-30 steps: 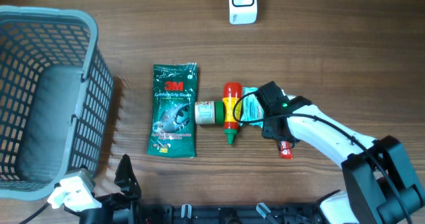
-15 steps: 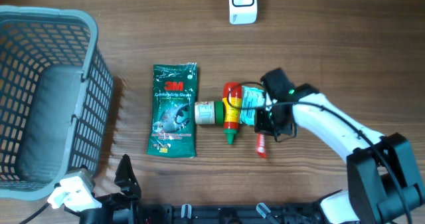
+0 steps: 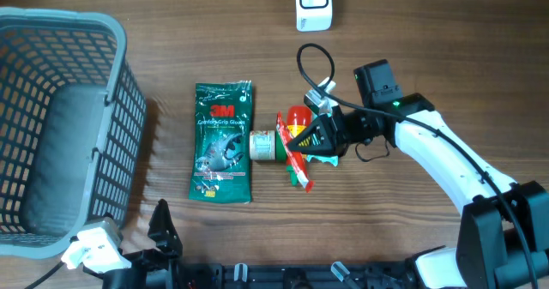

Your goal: Scan the item barcode

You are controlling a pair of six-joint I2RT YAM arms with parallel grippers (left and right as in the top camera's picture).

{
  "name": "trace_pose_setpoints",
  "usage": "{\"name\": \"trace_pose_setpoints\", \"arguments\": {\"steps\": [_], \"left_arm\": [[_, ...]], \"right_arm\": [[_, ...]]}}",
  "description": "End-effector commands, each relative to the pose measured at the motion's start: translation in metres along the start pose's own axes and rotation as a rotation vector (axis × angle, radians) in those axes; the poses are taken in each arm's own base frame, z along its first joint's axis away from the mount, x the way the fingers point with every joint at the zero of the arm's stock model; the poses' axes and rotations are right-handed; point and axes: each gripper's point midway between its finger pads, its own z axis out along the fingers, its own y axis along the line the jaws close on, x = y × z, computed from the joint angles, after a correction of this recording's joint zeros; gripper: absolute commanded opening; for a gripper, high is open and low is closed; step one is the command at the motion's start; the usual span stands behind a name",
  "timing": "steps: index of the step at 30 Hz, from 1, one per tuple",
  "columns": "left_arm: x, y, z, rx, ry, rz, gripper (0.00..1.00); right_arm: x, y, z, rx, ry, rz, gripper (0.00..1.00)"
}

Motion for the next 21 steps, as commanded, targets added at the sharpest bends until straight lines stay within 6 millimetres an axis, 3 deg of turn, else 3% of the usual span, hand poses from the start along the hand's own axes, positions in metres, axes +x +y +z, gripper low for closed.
{"name": "trace_pose_setpoints", "arguments": {"steps": [1, 3, 5, 13, 15, 19, 21], "left_arm": [[-0.001, 0.0, -0.001, 0.003, -0.007, -0.004, 1.0], [-0.001, 0.0, -0.001, 0.003, -0.007, -0.004, 1.0], [-0.001, 0.0, -0.001, 0.003, -0.007, -0.004, 1.0], [-0.001, 0.0, -0.001, 0.003, -0.007, -0.004, 1.0], [-0.001, 0.0, -0.001, 0.003, -0.007, -0.004, 1.0], [-0.001, 0.0, -0.001, 0.003, -0.007, -0.004, 1.0], [-0.001, 0.0, -0.001, 0.003, -0.007, -0.004, 1.0]], "right_arm": [[0.002, 0.021, -0.001, -0.052, 0.041, 0.374, 0.04], [-0.001, 0.023, -0.001, -0.046, 0.049, 0.589, 0.04], [-0.006, 0.025, -0.001, -0.036, 0.047, 0.668, 0.04], [-0.024, 0.044, -0.001, -0.024, 0.044, 0.398, 0.04], [-0.032, 0.052, -0.001, -0.017, 0.017, 0.137, 0.04], [-0.028, 0.063, 0.001, -0.04, 0.047, -0.667, 0.04], [-0.029, 0.057, 0.002, -0.041, 0.038, -0.803, 0.05]]}}
